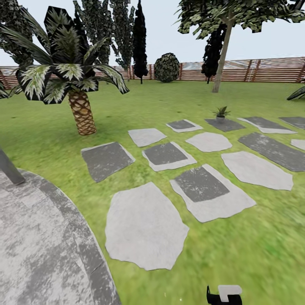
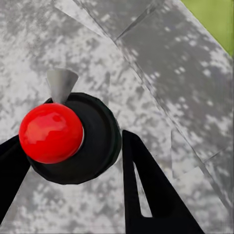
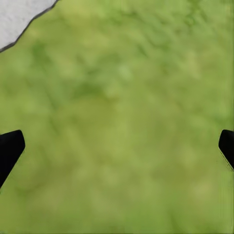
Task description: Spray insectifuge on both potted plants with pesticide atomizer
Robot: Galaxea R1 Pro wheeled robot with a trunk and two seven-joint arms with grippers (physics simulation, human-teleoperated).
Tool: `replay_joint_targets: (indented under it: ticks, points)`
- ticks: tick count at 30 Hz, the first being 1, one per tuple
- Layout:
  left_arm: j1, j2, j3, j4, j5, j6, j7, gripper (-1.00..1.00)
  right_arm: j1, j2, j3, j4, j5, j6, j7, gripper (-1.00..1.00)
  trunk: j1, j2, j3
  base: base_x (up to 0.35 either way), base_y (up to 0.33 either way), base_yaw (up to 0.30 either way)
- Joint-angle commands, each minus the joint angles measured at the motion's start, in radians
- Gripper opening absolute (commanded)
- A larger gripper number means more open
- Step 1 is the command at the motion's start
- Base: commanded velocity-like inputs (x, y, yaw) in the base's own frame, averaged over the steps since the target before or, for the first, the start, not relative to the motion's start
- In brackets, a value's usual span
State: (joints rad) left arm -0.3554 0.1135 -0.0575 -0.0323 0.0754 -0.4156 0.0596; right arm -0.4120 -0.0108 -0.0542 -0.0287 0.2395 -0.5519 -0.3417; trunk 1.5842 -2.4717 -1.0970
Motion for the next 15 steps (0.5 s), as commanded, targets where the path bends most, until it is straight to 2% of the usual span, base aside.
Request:
replay_joint_targets:
  ticks: [1, 15]
  points:
    - [0.0, 0.0, -0.007, 0.001, 0.008, -0.003, 0.002, -1.0, -0.001, 0.0, -0.006, 0.001, 0.01, -0.002, -0.005, 1.0, 0.0, 0.0, -0.001, 0.339, 0.0, -0.013]
    - [0.0, 0.0, -0.007, 0.001, 0.008, -0.003, 0.002, -1.0, 0.0, 0.0, -0.006, 0.001, 0.01, -0.002, -0.005, 1.0, 0.0, 0.0, -0.001, 0.339, 0.0, -0.001]
